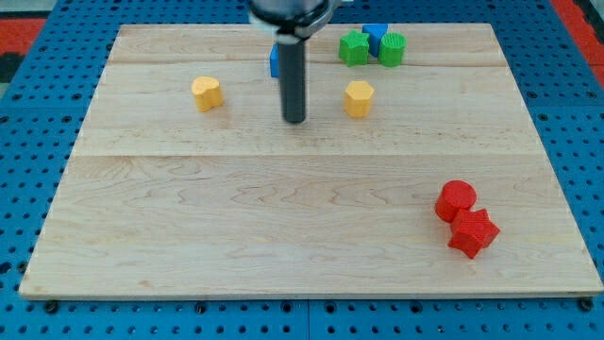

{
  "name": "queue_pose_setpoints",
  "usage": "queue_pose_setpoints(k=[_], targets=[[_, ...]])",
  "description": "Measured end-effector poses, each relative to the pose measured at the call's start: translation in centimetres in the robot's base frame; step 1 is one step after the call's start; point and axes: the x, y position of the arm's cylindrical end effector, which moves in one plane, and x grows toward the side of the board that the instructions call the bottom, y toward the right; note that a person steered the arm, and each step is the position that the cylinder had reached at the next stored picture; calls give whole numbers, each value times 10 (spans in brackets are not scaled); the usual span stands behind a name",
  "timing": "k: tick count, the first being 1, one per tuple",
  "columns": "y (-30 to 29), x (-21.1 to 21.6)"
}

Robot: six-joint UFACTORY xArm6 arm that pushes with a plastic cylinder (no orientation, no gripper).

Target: Push yellow heart towards yellow hexagon

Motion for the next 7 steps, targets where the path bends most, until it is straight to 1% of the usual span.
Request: queue_pose_setpoints(k=[1, 2, 3, 4, 5, 6, 7], targets=[[81, -26], [121, 29], [108, 23], [-6, 58], [-170, 66], [-224, -6], [-182, -44]])
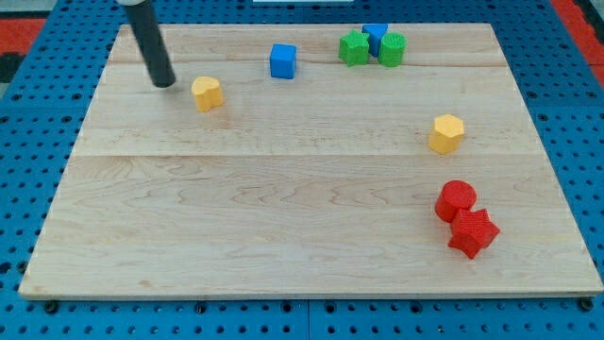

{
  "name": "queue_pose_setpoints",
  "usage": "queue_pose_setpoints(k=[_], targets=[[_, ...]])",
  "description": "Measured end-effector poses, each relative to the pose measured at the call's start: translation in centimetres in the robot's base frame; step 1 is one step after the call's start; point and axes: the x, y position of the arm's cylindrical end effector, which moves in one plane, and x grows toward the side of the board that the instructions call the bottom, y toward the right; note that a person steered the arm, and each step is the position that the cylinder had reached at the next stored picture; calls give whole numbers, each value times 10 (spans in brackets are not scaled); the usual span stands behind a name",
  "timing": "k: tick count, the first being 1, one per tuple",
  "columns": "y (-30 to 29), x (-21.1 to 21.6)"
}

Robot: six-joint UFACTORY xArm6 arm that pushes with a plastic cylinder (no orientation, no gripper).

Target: Push yellow heart towards yellow hexagon

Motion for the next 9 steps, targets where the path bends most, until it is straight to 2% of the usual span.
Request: queue_pose_setpoints(k=[1, 2, 3, 4, 5, 6, 7, 9], targets=[[122, 48], [227, 65], [119, 50], [55, 53], [70, 96], [194, 101], [275, 101], [255, 100]])
